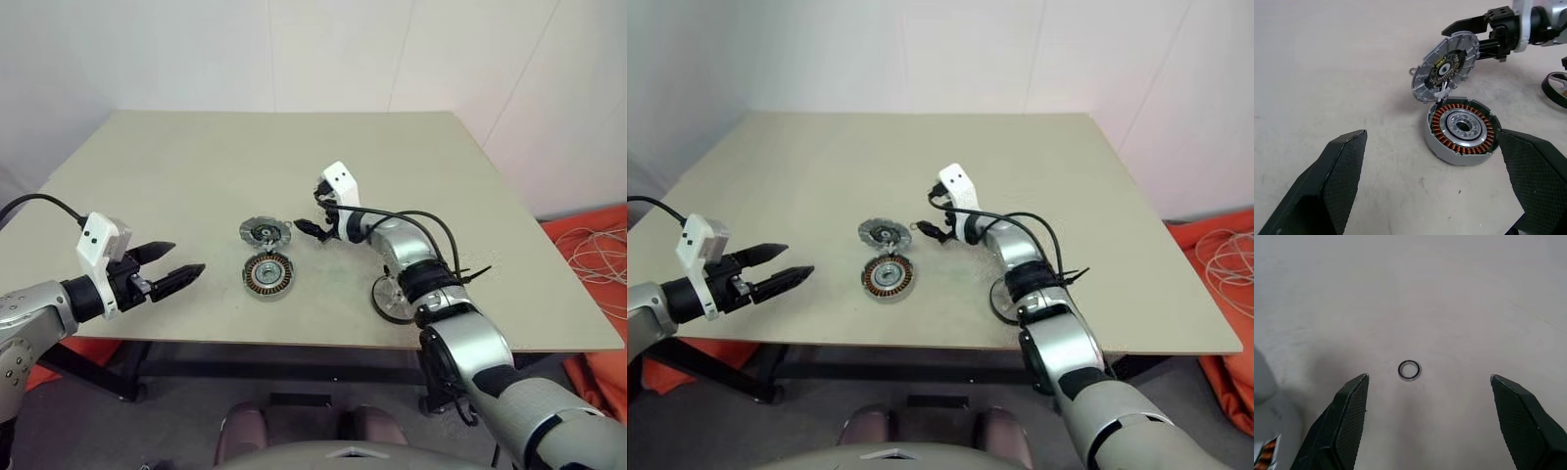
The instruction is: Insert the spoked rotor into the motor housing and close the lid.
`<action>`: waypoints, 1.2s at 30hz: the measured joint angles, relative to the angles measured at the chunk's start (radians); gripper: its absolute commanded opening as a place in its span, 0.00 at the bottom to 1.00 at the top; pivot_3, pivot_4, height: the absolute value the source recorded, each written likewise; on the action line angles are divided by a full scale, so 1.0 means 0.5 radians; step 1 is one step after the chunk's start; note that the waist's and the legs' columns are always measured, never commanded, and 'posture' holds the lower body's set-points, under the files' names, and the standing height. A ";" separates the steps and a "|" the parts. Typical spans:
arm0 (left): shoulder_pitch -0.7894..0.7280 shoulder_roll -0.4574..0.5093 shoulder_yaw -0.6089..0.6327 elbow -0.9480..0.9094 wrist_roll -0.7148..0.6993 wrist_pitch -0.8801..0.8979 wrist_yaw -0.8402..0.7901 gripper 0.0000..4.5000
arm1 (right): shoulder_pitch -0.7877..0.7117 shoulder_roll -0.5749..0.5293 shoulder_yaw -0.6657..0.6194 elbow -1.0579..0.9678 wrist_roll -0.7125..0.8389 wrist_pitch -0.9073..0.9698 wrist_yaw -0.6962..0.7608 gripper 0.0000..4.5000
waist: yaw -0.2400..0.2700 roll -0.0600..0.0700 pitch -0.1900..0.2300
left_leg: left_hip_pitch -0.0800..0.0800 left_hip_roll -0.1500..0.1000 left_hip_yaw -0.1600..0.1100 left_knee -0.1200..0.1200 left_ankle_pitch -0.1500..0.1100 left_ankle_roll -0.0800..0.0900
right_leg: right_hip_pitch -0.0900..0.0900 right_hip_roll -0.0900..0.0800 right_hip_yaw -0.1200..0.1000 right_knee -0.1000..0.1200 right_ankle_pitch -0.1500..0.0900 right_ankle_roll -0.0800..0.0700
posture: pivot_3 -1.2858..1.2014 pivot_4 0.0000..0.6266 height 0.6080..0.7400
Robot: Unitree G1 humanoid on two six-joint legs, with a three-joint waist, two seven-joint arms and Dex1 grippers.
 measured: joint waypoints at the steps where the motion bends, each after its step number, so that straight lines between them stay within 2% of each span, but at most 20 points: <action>1: 0.001 0.000 0.001 -0.001 0.000 0.000 0.000 1.00 | -0.029 0.015 -0.002 0.059 -0.004 -0.032 -0.023 0.99 | 0.000 0.000 0.000 | -0.001 0.000 0.000 0.000 0.000 0.000 | 0.000 0.000 0.000 0.000 0.000 0.000 | 0.52 0.00 1.00; 5: 0.021 0.000 0.006 -0.005 0.001 0.000 0.003 1.00 | -0.127 0.083 -0.010 0.294 -0.014 -0.159 -0.093 0.99 | 0.000 0.000 0.000 | -0.001 0.000 0.000 0.000 0.000 0.000 | -0.001 0.000 0.000 0.000 0.000 -0.001 | 0.52 0.00 1.00; 14: 0.067 -0.003 0.009 -0.017 -0.006 0.000 0.033 1.00 | -0.159 0.163 -0.019 0.546 -0.087 -0.270 -0.163 0.99 | 0.001 0.001 0.001 | -0.001 0.001 0.000 0.000 0.000 0.000 | -0.001 0.000 0.000 0.002 0.000 -0.001 | 0.52 0.00 1.00; 36: 0.048 -0.002 0.011 -0.022 -0.012 -0.002 0.041 1.00 | -0.118 0.094 -0.025 0.559 -0.135 -0.220 -0.050 0.99 | 0.003 0.001 0.000 | 0.000 0.001 0.000 0.000 0.000 0.000 | -0.001 0.000 0.000 0.005 -0.001 -0.002 | 0.52 0.00 1.00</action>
